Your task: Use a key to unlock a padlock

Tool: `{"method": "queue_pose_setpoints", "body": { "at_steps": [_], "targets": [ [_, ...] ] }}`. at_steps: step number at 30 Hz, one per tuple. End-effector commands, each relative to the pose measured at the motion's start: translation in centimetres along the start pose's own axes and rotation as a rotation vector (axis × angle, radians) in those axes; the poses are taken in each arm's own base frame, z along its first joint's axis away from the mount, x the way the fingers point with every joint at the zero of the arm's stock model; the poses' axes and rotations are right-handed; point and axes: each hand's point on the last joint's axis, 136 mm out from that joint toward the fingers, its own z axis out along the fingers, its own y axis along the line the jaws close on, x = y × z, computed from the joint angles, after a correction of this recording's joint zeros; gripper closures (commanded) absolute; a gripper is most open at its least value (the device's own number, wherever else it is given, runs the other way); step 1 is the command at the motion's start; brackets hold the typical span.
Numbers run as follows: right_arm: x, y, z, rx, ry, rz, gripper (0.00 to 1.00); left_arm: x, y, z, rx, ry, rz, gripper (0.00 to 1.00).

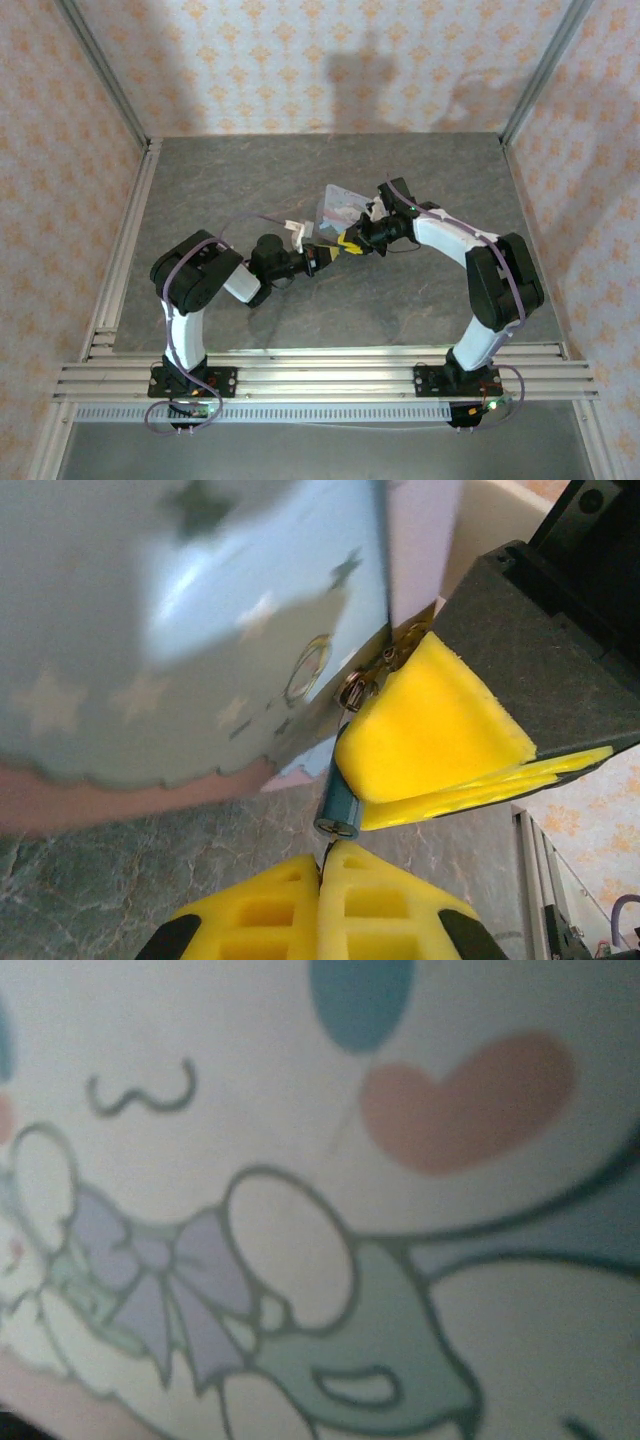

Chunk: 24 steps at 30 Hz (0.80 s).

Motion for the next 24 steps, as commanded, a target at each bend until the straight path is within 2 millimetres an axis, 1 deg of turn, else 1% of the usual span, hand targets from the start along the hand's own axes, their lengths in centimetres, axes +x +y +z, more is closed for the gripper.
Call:
{"method": "queue_pose_setpoints", "body": {
  "at_steps": [1,6,8,10,14,18,24],
  "targets": [
    [1.4,-0.9,0.7,-0.003,0.045,0.079,0.98,2.1,1.8,-0.3,-0.071,0.018,-0.036,1.0],
    [2.0,-1.5,1.8,0.019,0.048,0.076,0.95,3.5,2.6,-0.7,-0.113,0.025,-0.046,1.0],
    [2.0,-1.5,2.2,0.022,0.049,0.077,0.92,3.6,2.7,-0.9,-0.123,0.022,-0.041,1.0],
    [2.0,-1.5,2.4,0.025,0.045,0.078,0.86,3.5,2.8,-1.0,-0.133,0.016,-0.034,1.0],
    [1.7,-1.0,2.0,0.027,0.025,0.064,0.75,3.3,3.0,-1.4,-0.153,-0.001,-0.021,1.0],
    [1.5,-0.8,1.5,0.037,-0.001,0.053,0.68,3.4,3.4,-1.5,-0.175,-0.006,-0.022,1.0],
    [1.4,-0.7,0.7,0.048,-0.044,0.045,0.62,3.5,4.1,-2.0,-0.211,-0.02,-0.023,1.0]
  ]
}}
